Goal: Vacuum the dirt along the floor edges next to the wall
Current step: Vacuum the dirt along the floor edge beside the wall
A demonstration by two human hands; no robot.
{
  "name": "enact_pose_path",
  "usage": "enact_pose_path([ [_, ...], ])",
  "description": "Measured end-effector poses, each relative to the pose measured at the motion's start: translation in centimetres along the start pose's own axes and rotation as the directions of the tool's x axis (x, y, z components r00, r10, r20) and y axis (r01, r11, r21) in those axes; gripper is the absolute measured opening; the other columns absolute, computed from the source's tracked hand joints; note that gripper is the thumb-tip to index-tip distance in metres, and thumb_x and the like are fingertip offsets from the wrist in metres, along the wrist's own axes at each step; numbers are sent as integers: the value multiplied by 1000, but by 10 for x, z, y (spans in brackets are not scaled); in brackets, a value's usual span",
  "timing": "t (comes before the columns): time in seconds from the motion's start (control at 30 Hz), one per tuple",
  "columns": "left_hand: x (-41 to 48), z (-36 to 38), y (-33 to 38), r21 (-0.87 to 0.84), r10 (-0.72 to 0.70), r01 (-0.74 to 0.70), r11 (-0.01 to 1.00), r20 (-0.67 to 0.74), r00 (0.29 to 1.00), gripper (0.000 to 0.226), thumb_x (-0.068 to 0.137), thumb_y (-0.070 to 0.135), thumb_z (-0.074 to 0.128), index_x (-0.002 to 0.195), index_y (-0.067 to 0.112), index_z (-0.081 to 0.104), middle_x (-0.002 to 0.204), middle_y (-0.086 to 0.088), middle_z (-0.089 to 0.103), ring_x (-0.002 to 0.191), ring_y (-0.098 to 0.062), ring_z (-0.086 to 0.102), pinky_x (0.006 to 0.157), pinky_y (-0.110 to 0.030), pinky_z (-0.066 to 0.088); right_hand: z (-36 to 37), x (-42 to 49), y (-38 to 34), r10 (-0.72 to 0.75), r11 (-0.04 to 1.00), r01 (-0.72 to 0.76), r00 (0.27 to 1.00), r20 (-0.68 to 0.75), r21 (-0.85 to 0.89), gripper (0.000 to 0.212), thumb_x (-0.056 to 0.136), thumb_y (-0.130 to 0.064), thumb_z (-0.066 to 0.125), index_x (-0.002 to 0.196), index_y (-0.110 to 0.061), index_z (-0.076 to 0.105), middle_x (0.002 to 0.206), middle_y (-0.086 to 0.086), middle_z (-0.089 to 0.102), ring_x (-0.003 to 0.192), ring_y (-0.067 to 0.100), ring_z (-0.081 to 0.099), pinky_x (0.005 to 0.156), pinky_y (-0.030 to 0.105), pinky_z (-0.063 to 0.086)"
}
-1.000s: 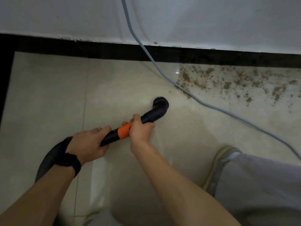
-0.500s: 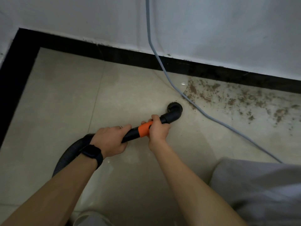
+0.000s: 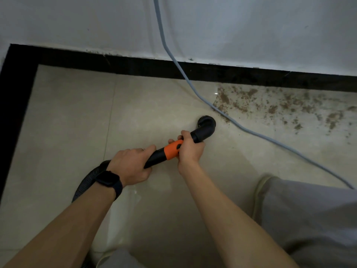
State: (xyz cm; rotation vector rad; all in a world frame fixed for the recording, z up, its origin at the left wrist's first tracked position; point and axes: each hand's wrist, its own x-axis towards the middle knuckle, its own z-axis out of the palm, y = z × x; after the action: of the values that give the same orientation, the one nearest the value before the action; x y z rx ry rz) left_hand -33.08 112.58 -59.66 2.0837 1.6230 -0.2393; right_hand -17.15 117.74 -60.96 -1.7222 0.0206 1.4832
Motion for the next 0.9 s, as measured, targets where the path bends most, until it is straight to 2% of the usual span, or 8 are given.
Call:
enact_pose_path([
  [0.1, -26, 9, -12, -10, 71, -71, 997, 20, 997, 31, 82, 36, 58, 103, 32, 35, 80, 5, 58, 69, -26, 61, 55, -29, 36, -11, -19, 24, 36, 999, -35, 998, -53, 13, 28, 96, -7, 62, 114, -11, 40, 81, 8, 64, 51, 21, 71, 60, 37, 60],
  [0.17, -49, 16, -21, -28, 117, -115, 993, 69, 991, 32, 79, 38, 57, 98, 36, 31, 79, 5, 59, 65, -27, 62, 53, -29, 37, -24, -35, 47, 82, 997, -81, 993, -88, 18, 30, 96, -7, 61, 116, -9, 39, 82, 8, 65, 52, 21, 72, 59, 35, 59],
  [0.33, -80, 24, -22, -14, 138, -137, 990, 160, 977, 32, 77, 39, 57, 98, 37, 32, 80, 6, 62, 66, -27, 65, 53, -29, 42, -48, -63, 75, 140, 990, -135, 981, -133, 40, 32, 97, -8, 61, 120, -7, 38, 87, 10, 68, 51, 19, 72, 50, 27, 56],
  [0.4, -69, 21, -9, -4, 114, -116, 993, 181, 977, 30, 82, 38, 57, 102, 36, 35, 85, 7, 62, 73, -25, 65, 57, -29, 40, -51, -53, 65, 103, 995, -101, 983, -151, 20, 32, 96, -8, 61, 119, -6, 38, 85, 9, 68, 51, 21, 72, 53, 29, 58],
  [0.5, -41, 12, 19, 26, 104, -109, 994, 138, 985, 27, 84, 37, 55, 108, 31, 43, 88, 5, 62, 78, -27, 64, 60, -30, 40, -54, -30, 38, 52, 998, -55, 982, -180, -15, 36, 94, -11, 63, 122, -2, 43, 84, 10, 69, 53, 25, 72, 60, 35, 60],
  [0.7, 7, 2, 75, 25, 98, -100, 995, 78, 992, 29, 84, 32, 56, 108, 27, 40, 85, -1, 61, 73, -30, 60, 60, -32, 42, -72, 7, -22, -28, 999, 24, 976, -217, -24, 40, 90, -13, 68, 124, 4, 54, 80, 9, 68, 48, 19, 70, 50, 28, 54],
  [0.9, 30, -3, 95, 118, 158, -166, 979, 73, 985, 28, 88, 32, 54, 109, 23, 37, 79, 3, 50, 64, -26, 50, 58, -30, 39, -90, 26, -42, -30, 998, 37, 987, -160, 41, 39, 93, -10, 66, 127, -1, 50, 80, 9, 65, 50, 21, 69, 59, 35, 58],
])
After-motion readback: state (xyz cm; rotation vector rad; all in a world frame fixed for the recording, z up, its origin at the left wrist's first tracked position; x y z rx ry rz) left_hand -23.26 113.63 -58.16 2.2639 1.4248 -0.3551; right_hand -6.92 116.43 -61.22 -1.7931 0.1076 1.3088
